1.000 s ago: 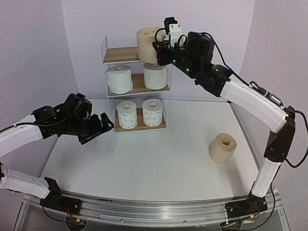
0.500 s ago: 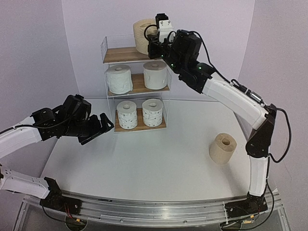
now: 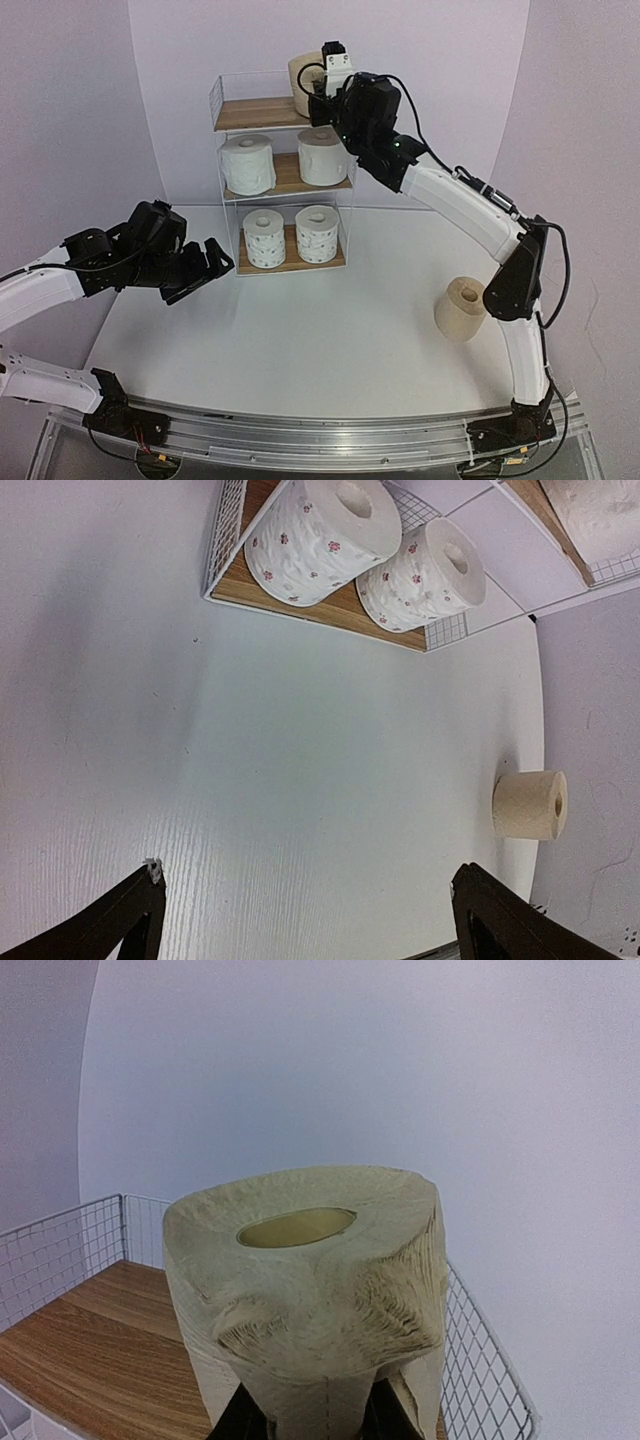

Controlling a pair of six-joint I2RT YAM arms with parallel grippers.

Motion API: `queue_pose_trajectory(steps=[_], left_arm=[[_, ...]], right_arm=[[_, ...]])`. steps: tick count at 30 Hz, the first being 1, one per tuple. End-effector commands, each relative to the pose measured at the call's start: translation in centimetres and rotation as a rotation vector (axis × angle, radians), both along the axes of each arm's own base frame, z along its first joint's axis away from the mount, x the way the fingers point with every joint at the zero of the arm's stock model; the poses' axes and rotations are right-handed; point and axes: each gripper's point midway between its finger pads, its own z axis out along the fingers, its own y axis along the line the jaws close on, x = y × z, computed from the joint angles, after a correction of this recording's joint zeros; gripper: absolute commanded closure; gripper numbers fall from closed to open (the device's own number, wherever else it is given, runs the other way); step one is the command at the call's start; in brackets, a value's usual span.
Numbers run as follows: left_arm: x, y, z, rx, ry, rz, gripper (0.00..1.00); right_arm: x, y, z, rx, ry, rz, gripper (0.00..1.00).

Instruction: Place and organize the paper towels onto the shelf

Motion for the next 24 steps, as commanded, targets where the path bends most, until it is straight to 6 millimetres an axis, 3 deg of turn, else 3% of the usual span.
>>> queue_pose_trajectory(steps=[1, 6, 9, 17, 24], left_arm=[[0.4, 0.3, 0.9, -0.009, -0.030, 0.024, 0.00], [0.3, 0.3, 0.5, 0.003, -0.015, 0.023, 0.00], [0.3, 0.4, 0.3, 0.007, -0.008, 0.025, 0.00], [0.0, 0.3, 0.1, -0.005, -0.001, 0.020, 0.00], [0.0, 0.0, 0.0, -0.021, -0.003, 0.009, 0.00]], right_arm=[[0.2, -2.5, 3.3, 0.103, -0.074, -0.069, 0.71], [0.4, -2.8, 2.8, 0.095, -0.057, -0.081, 0.45], [0.1, -2.9, 2.5, 0.096, -0.038, -0.070, 0.35], [-2.6, -4.0, 2.5, 0.129, 0.032, 0.022, 0.27], [-6.2, -5.1, 1.0, 0.128, 0.114, 0.146, 0.21]])
